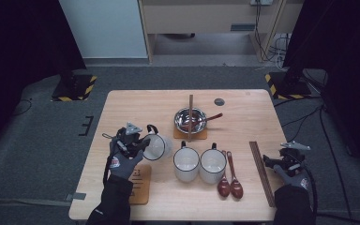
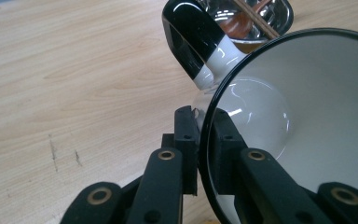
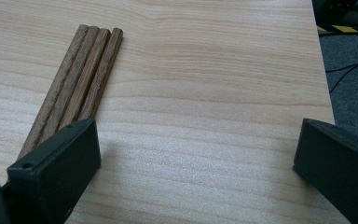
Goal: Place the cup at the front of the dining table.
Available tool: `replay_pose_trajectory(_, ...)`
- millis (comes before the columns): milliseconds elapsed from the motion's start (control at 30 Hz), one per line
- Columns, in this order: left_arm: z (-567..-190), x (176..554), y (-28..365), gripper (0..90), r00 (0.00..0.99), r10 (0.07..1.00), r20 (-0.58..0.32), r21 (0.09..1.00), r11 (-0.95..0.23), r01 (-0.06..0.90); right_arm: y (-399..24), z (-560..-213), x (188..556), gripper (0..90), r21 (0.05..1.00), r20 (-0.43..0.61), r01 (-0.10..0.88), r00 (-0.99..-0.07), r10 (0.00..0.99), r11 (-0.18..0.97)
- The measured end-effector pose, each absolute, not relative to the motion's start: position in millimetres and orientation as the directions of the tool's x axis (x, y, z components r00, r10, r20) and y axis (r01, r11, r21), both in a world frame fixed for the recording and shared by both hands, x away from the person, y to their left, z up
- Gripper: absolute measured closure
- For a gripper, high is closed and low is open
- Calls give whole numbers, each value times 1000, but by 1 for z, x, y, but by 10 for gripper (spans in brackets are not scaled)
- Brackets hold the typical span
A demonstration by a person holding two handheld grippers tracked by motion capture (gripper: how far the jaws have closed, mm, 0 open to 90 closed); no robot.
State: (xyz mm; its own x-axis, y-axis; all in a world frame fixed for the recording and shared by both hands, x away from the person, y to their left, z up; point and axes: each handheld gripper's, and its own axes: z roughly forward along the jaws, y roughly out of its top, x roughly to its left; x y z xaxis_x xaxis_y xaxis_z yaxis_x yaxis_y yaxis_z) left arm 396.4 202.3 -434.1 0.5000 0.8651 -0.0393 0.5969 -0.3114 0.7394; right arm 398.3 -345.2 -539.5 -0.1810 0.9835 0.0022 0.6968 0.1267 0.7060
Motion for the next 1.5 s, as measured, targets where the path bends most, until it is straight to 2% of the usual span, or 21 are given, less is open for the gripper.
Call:
replay_pose_trajectory(733,-415,426,197,822,453,891,-24,769,-273,578,-345,-540,398,4,706,2,697,-181,983,127)
replay_pose_trajectory(1000,-419,442,196,822,421,907,-32,773,-245,585,-345,-540,398,4,706,2,697,-181,983,127)
replay_pose_trajectory(1500,-453,479,183,822,389,921,-22,681,-271,680,-345,-540,398,4,706,2,697,-181,983,127)
